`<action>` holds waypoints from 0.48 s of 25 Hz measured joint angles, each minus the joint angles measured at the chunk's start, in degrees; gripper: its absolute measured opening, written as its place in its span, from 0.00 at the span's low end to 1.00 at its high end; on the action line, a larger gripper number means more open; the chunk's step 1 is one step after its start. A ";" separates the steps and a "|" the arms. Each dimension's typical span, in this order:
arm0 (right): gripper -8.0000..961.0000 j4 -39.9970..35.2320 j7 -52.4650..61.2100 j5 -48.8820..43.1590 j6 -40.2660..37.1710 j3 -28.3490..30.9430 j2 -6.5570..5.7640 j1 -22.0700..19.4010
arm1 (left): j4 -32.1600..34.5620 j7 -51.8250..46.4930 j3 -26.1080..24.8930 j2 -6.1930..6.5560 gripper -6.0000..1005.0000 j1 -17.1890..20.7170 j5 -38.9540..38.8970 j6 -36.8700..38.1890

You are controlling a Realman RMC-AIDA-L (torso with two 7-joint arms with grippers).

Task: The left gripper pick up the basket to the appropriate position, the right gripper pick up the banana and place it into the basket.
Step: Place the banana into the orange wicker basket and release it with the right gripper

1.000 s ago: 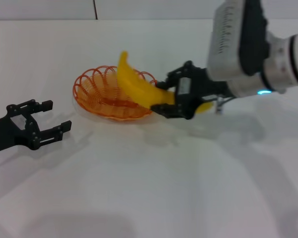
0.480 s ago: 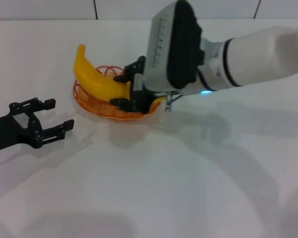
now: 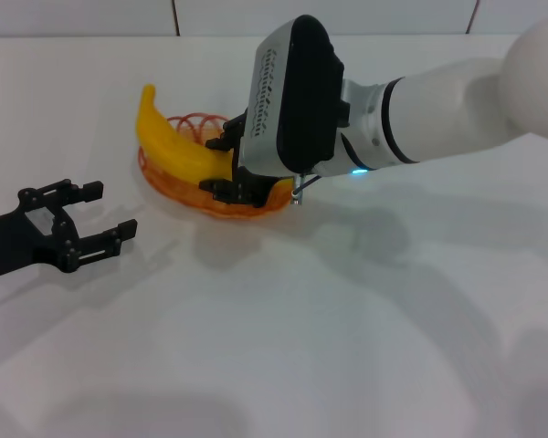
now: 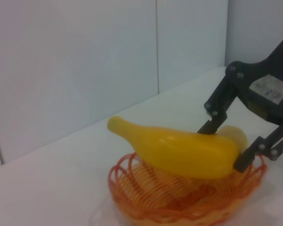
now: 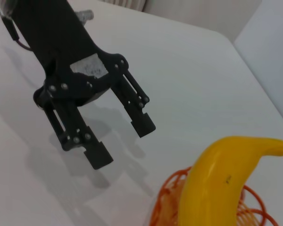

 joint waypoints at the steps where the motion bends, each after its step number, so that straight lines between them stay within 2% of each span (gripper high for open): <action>1: 0.61 0.25 0.02 0.00 0.34 -0.23 0.00 0.15 | 0.00 0.00 -0.01 0.00 0.76 0.00 0.00 0.00; 12: 0.64 0.34 0.08 -0.02 1.87 -1.20 0.08 0.38 | -0.09 0.00 -0.01 0.00 0.75 0.01 0.20 0.00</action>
